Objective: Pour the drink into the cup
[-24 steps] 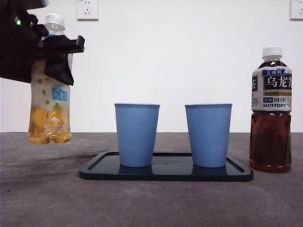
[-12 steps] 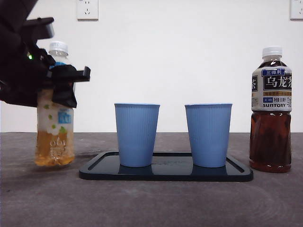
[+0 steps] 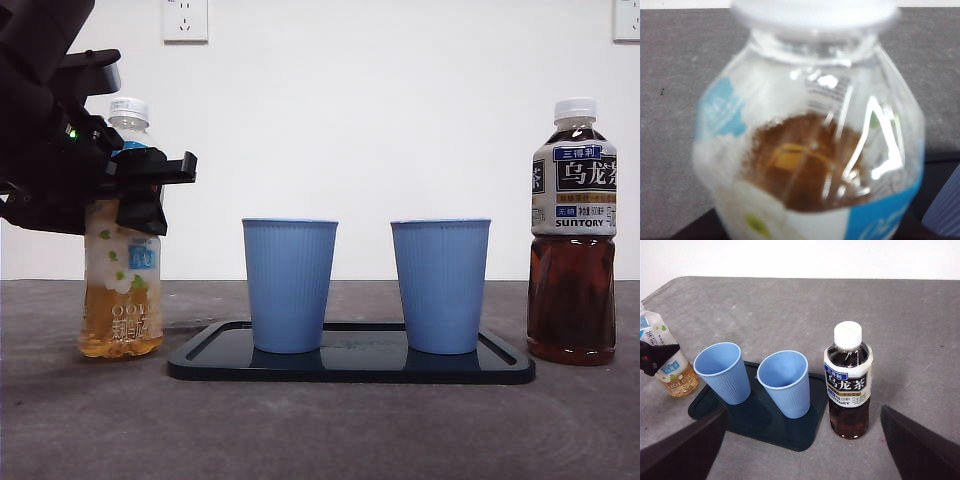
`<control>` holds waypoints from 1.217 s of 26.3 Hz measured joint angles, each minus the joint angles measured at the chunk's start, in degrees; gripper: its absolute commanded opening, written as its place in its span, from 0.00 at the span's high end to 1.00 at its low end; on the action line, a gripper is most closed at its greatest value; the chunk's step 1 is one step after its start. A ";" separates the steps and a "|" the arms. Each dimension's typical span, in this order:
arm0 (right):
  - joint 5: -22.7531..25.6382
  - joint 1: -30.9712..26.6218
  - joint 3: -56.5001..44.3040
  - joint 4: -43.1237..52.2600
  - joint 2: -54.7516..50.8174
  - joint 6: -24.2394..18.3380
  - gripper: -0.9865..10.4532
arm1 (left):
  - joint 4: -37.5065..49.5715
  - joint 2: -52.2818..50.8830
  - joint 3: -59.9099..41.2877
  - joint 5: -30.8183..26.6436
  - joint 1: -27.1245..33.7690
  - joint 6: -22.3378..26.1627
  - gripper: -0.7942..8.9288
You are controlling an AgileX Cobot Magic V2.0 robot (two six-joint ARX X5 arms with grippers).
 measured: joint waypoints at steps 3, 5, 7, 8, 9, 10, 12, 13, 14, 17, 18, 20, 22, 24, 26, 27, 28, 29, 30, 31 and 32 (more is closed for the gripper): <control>0.00 0.00 0.00 0.00 0.00 0.00 0.49 | -0.04 0.00 0.00 0.00 0.00 0.00 0.66; 0.00 0.00 0.00 0.00 0.00 0.00 0.49 | -0.35 -0.07 0.00 -0.02 0.00 -0.07 0.55; 0.00 0.00 0.00 0.00 0.00 0.02 0.49 | -1.70 -0.68 0.00 0.04 -0.02 -0.35 0.45; 0.00 0.00 0.00 -0.02 0.00 0.00 0.49 | -2.49 -1.11 0.00 0.02 -0.02 -0.39 0.43; 0.00 0.00 0.00 -0.02 0.00 0.00 0.49 | -3.41 -1.86 0.00 -0.02 -0.04 -0.39 0.41; 0.00 0.00 0.00 -0.02 0.00 0.00 0.49 | -4.11 -2.54 0.00 -0.02 -0.04 -0.39 0.40; 0.00 0.00 0.00 -0.02 0.00 0.02 0.49 | -5.73 -4.48 0.00 -0.04 -0.02 -0.39 0.40; 0.00 0.00 0.00 -0.02 0.00 0.02 0.49 | -6.49 -5.49 0.00 -0.02 -0.02 -0.39 0.40; 0.00 0.00 0.00 -0.02 0.00 0.00 0.49 | -7.34 -6.58 0.00 -0.02 -0.02 -0.39 0.40; 0.00 0.00 0.00 -0.02 0.00 0.00 0.49 | -10.82 -10.91 0.00 -0.02 -0.20 -0.42 0.37; 0.00 0.00 0.00 -0.02 0.00 0.00 0.49 | -12.59 -12.92 0.00 -0.04 -0.44 -0.42 0.36; -0.02 0.00 0.00 -0.02 0.00 0.00 0.49 | -15.61 -16.06 0.11 -0.04 -0.81 -0.44 0.35; -0.22 0.00 0.00 -0.02 0.00 0.00 0.49 | -20.33 -19.76 0.94 -0.02 -1.42 -0.59 0.34; -0.79 0.00 0.00 -0.02 0.00 0.00 0.49 | -25.55 -22.99 2.62 0.02 -2.10 -0.63 0.34; -1.86 0.00 0.00 -0.02 0.00 0.02 0.49 | -31.17 -26.18 5.14 0.68 -2.86 -0.63 0.34; -2.56 0.00 0.00 -0.02 0.00 0.02 0.49 | -34.34 -27.74 6.71 1.75 -3.13 -0.66 0.34; -3.34 0.00 0.00 -0.04 0.00 0.00 0.49 | -37.40 -29.20 8.37 2.99 -3.45 -0.66 0.34; -4.02 0.00 0.00 -0.02 0.00 0.00 0.49 | -39.89 -30.27 9.79 4.15 -3.61 -0.66 0.34; -4.96 0.00 0.00 -0.02 0.00 0.02 0.49 | -42.73 -31.43 11.54 5.68 -3.82 -0.66 0.34; -5.86 0.00 0.00 -0.04 0.00 0.02 0.49 | -45.51 -32.44 13.31 7.26 -3.98 -0.63 0.35; -6.73 0.00 0.00 -0.04 0.00 0.02 0.49 | -47.98 -33.22 14.88 8.76 -4.11 -0.63 0.35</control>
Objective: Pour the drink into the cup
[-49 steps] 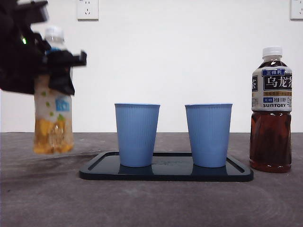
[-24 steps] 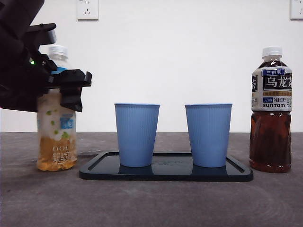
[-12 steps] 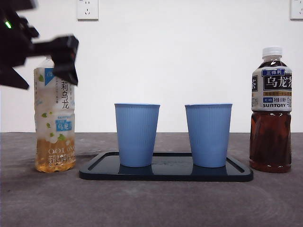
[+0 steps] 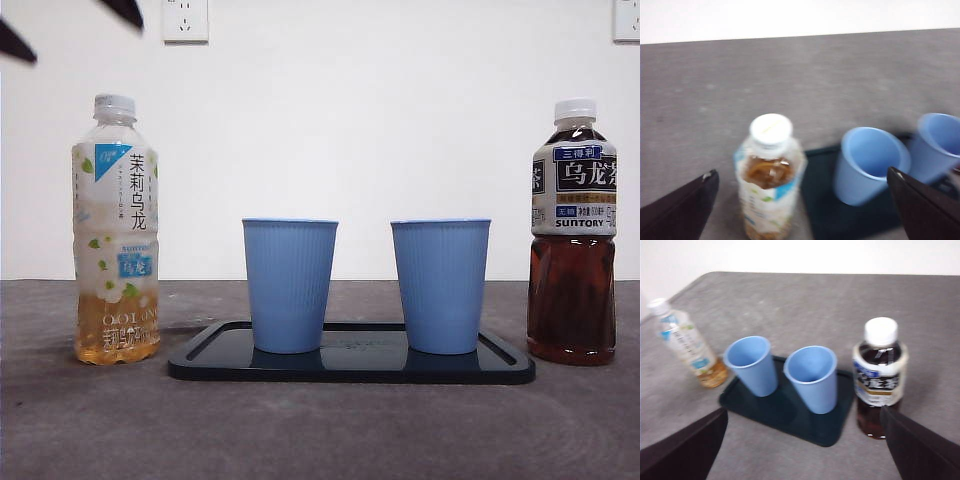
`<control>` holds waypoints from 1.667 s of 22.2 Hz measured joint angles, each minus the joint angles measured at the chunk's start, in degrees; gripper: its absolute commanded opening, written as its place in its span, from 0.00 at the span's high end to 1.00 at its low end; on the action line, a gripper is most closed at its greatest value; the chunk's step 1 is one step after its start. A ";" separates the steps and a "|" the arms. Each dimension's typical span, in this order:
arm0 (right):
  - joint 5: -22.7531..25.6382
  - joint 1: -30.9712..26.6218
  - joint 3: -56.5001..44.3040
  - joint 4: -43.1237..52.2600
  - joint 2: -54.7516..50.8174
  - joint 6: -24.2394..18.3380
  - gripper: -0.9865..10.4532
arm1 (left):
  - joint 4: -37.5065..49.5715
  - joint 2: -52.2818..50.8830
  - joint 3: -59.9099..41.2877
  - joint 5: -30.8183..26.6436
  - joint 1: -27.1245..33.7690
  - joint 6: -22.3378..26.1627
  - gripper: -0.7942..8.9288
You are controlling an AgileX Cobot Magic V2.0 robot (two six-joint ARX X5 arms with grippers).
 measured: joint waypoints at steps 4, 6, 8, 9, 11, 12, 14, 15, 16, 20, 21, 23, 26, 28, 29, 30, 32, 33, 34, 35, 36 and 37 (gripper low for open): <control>-5.33 0.00 0.00 0.00 0.00 0.00 0.49 | -9.31 -2.38 6.38 6.45 -0.26 0.92 0.35; -8.57 0.00 0.00 -0.09 0.00 -0.02 0.49 | -13.05 -3.41 9.09 10.80 -0.31 1.70 0.35; -11.80 0.00 0.00 -0.87 0.00 0.00 0.49 | -16.98 -4.46 11.76 15.65 -0.31 2.75 0.37; -13.22 0.00 0.00 -1.57 0.00 -0.02 0.49 | -18.71 -5.05 12.87 18.16 -0.33 3.10 0.38; -15.37 0.00 0.00 -3.15 0.00 0.00 0.49 | -22.05 -6.29 14.45 22.93 -0.33 3.43 0.39; -16.00 0.00 0.00 -3.93 0.00 0.00 0.49 | -22.91 -6.84 14.69 24.41 -0.35 3.52 0.39; -17.03 0.00 0.00 -5.51 0.00 0.00 0.49 | -25.05 -8.83 14.82 26.45 -0.44 3.50 0.39; -17.35 0.00 0.00 -5.95 0.00 0.00 0.49 | -25.83 -9.38 14.82 26.73 -0.44 3.50 0.39; -17.53 0.00 0.00 -6.27 0.00 0.00 0.49 | -26.58 -10.14 14.82 26.82 -0.44 3.48 0.39; -17.68 0.00 0.00 -6.29 0.00 0.00 0.49 | -27.74 -11.61 14.82 26.82 -0.44 3.48 0.39; -17.66 0.00 0.00 -6.29 0.00 0.02 0.49 | -27.91 -11.67 14.82 26.80 -0.44 3.48 0.39; -17.66 0.00 0.00 -6.29 0.00 0.00 0.49 | -27.91 -11.74 14.82 26.82 -0.44 3.48 0.43; -17.66 0.00 0.00 -6.29 0.00 0.07 0.77 | -27.93 -11.74 14.82 26.80 -0.44 3.52 0.84; -17.51 0.00 0.00 -6.29 0.00 0.04 0.91 | -27.98 -11.74 14.82 26.82 -0.44 3.61 0.89; -17.16 0.00 0.00 -6.29 0.00 0.02 0.90 | -27.98 -11.74 14.82 26.80 -0.44 3.80 0.89; -16.92 0.00 0.00 -6.27 0.00 0.02 0.90 | -27.98 -11.74 14.82 26.80 -0.44 3.82 0.89; -16.94 0.00 0.00 -6.27 0.00 0.02 0.90 | -27.93 -11.74 14.82 26.80 -0.44 3.82 0.89; -17.29 0.00 0.00 -6.27 0.00 0.02 0.90 | -27.89 -11.74 14.82 26.80 -0.44 3.82 0.89; -17.44 0.00 0.00 -6.27 0.00 0.02 0.90 | -27.89 -11.74 14.82 26.80 -0.44 3.82 0.89; -17.51 0.00 0.00 -6.27 0.00 0.02 0.90 | -27.91 -11.74 14.82 26.80 -0.44 3.85 0.89; -17.51 0.00 0.00 -6.27 0.00 0.02 0.90 | -27.89 -11.74 14.82 26.80 -0.44 3.85 0.89; -17.49 0.00 0.00 -6.27 0.00 0.02 0.90 | -27.89 -11.74 14.82 26.80 -0.44 3.87 0.89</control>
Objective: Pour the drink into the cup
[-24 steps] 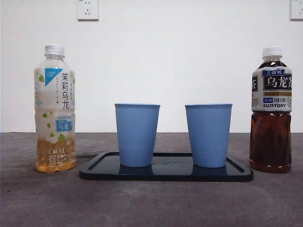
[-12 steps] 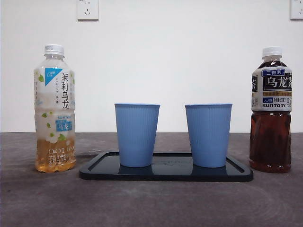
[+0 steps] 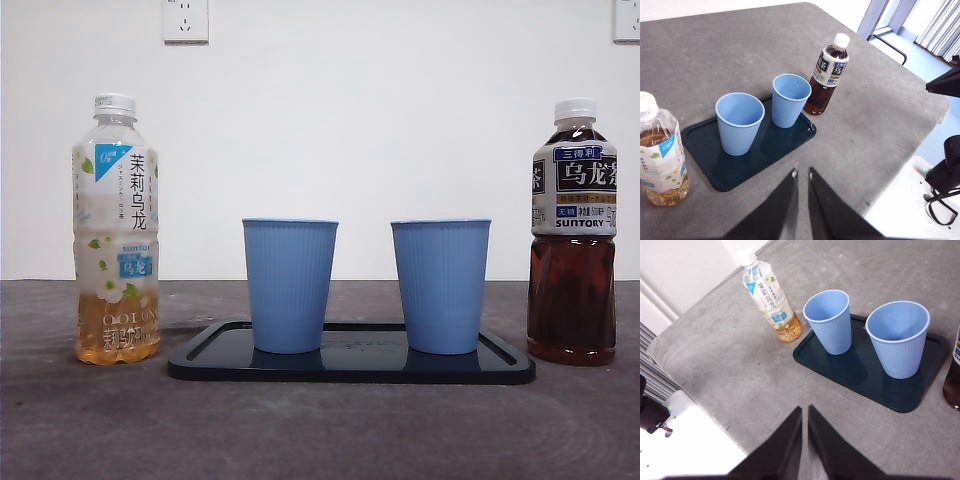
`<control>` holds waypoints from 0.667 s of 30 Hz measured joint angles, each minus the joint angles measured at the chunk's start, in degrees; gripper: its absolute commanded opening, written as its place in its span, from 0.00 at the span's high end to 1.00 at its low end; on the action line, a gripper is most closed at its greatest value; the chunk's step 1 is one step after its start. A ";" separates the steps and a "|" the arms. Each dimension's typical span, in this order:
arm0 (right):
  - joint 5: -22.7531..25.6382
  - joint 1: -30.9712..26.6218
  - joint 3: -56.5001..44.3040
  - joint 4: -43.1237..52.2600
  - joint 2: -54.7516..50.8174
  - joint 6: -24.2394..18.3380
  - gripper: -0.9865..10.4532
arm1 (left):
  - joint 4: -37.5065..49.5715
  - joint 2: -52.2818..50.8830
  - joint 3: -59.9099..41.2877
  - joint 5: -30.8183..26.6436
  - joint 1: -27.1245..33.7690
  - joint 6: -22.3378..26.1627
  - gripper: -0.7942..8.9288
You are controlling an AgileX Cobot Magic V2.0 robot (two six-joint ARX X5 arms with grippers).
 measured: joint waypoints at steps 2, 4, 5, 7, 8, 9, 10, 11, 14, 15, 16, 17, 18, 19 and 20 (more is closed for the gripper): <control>0.00 0.00 0.00 0.00 0.00 0.00 0.90 | 0.00 0.00 0.00 0.00 0.00 0.04 0.89; 0.00 0.00 0.00 0.00 0.00 0.00 0.90 | 0.00 0.00 0.00 0.00 0.00 0.04 0.89; 0.00 0.00 0.00 0.00 0.00 0.00 0.90 | 0.00 0.00 0.00 0.00 0.00 0.04 0.89; 0.00 0.00 0.00 0.00 0.00 0.00 0.90 | 0.00 0.00 0.00 0.00 0.00 0.04 0.89; 0.00 0.00 0.00 0.00 0.00 0.00 0.90 | 0.00 0.00 0.00 0.00 0.00 0.04 0.89; 0.00 0.00 0.00 0.00 0.00 0.00 0.90 | 0.09 0.00 0.00 0.00 0.00 0.04 0.89; 0.00 0.00 0.00 0.00 0.00 0.00 0.90 | 0.07 0.00 0.00 0.00 0.07 0.07 0.89; 0.00 0.00 0.00 0.00 0.00 0.00 0.90 | 0.11 0.00 0.00 0.04 0.39 0.07 0.89; 0.00 0.00 0.00 0.00 0.00 0.00 0.90 | 4.50 -0.96 -2.38 0.22 3.98 0.07 0.89; 0.00 0.00 0.00 0.00 0.00 0.00 0.90 | 7.76 -1.95 -4.79 0.22 5.92 0.07 0.89; 0.00 0.00 0.00 0.00 0.00 0.00 0.90 | 10.54 -2.95 -7.26 0.22 7.61 0.07 0.89; 0.00 0.00 0.00 0.00 0.00 0.00 0.90 | 13.92 -4.28 -10.56 0.20 9.73 0.09 0.89; 0.00 0.00 0.00 0.00 0.00 0.00 0.90 | 17.64 -5.90 -14.38 0.17 12.07 0.09 0.89; 0.00 0.00 0.00 0.00 0.00 0.00 0.90 | 20.35 -7.28 -17.51 0.13 14.01 0.11 0.89; 0.00 0.00 0.00 0.00 0.00 0.00 0.90 | 23.41 -9.05 -21.29 0.07 16.33 0.20 0.89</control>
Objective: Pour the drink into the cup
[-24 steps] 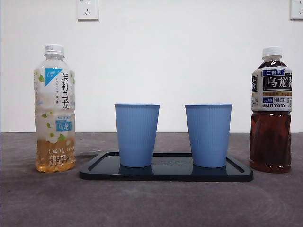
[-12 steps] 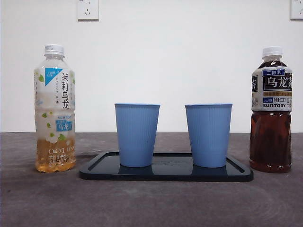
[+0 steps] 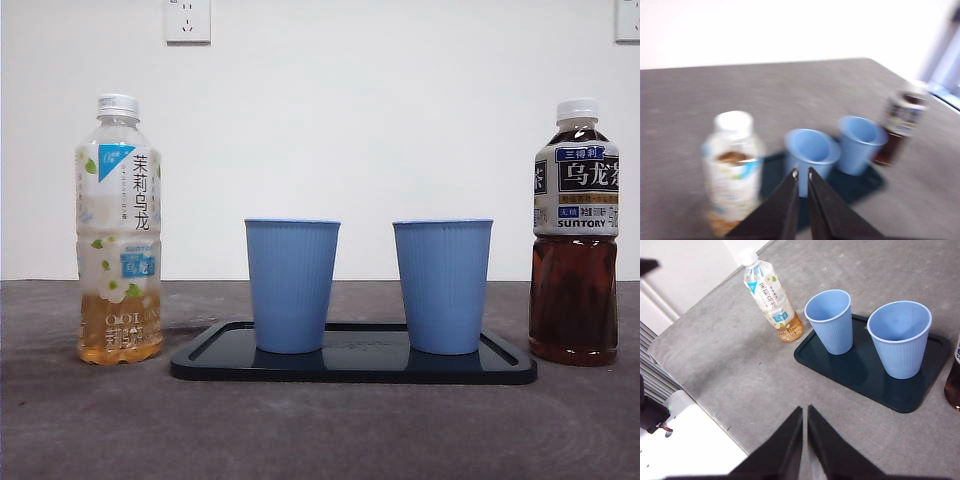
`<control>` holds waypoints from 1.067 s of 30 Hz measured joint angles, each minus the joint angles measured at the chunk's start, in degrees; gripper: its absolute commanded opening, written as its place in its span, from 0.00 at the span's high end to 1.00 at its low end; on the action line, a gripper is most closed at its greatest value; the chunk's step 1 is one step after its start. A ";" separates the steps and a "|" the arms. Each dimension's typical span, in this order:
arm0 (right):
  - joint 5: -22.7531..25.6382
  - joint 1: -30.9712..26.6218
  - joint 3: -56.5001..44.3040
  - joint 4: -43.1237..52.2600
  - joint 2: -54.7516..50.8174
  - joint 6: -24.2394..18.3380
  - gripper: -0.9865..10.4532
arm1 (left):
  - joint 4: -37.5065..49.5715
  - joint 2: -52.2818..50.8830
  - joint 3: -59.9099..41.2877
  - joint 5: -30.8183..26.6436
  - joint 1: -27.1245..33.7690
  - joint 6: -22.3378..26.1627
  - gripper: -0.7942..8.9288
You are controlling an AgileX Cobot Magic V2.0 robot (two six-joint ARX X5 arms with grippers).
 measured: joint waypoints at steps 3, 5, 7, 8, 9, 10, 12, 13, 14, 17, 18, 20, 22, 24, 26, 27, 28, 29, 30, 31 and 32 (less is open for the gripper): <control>0.00 0.00 0.00 0.00 0.00 0.00 0.90 | 5.79 -5.33 -10.01 -0.11 5.79 1.53 0.89; 0.00 0.00 0.00 0.00 0.00 0.00 0.90 | 8.70 -8.74 -15.91 -0.57 8.57 2.12 0.89; 0.00 0.00 0.00 0.00 0.00 0.00 0.90 | 12.72 -11.87 -21.66 -2.12 10.60 2.25 0.89; 0.00 0.00 0.00 0.00 0.00 0.00 0.90 | 14.73 -12.94 -23.89 -3.17 11.21 2.25 0.89; 0.00 0.00 0.00 0.00 0.00 0.00 0.90 | 17.00 -14.32 -26.73 -4.35 12.04 2.27 0.89; 0.00 0.00 0.00 0.00 0.00 0.00 0.90 | 18.29 -15.23 -28.52 -4.94 12.48 2.25 0.89; 0.00 0.00 0.00 0.00 0.00 0.00 0.90 | 20.17 -17.57 -32.52 -6.75 13.42 2.23 0.89; 0.00 0.00 0.00 0.00 0.00 0.00 0.90 | 20.15 -18.64 -34.01 -7.89 13.79 2.10 0.89; 0.00 0.00 0.00 0.00 0.00 0.00 0.90 | 20.02 -19.47 -35.06 -9.01 14.08 1.99 0.89; 0.00 0.00 0.00 0.00 0.00 0.00 0.90 | 19.93 -22.18 -37.42 -11.39 14.71 1.86 0.89; 0.00 0.00 0.00 0.00 0.00 0.00 0.90 | 19.98 -23.17 -37.97 -12.31 14.73 1.84 0.89; 0.00 0.00 0.00 0.00 0.00 0.00 0.90 | 20.28 -24.65 -38.88 -14.03 14.75 1.81 0.89; 0.00 0.00 0.00 0.00 0.02 0.00 0.90 | 20.20 -24.94 -39.06 -15.30 14.91 1.81 0.89; 0.00 0.00 0.00 0.00 0.02 0.00 0.90 | 19.21 -24.96 -39.06 -15.30 14.95 1.81 0.89; 0.00 0.00 0.00 0.00 0.02 0.00 0.90 | 18.27 -24.92 -39.06 -15.30 14.95 1.81 0.89; 0.00 0.00 0.00 0.00 0.02 0.00 0.90 | 18.29 -24.92 -39.06 -15.30 14.95 1.81 0.89; 0.00 0.00 0.00 0.00 0.02 0.00 0.90 | 18.29 -24.92 -39.06 -15.30 14.95 1.81 0.89; 0.00 0.00 0.00 0.00 0.02 0.00 0.90 | 18.29 -24.92 -39.06 -15.30 14.95 1.81 0.89; 0.00 0.00 0.00 0.00 0.02 0.00 0.90 | 18.29 -24.92 -39.06 -15.30 14.95 1.81 0.89; 0.00 0.00 0.00 0.00 0.02 0.00 0.90 | 18.29 -24.92 -39.06 -15.30 14.95 1.81 0.89; 0.00 0.00 0.00 0.00 0.02 0.00 0.90 | 18.29 -24.92 -39.06 -15.30 14.95 1.81 0.89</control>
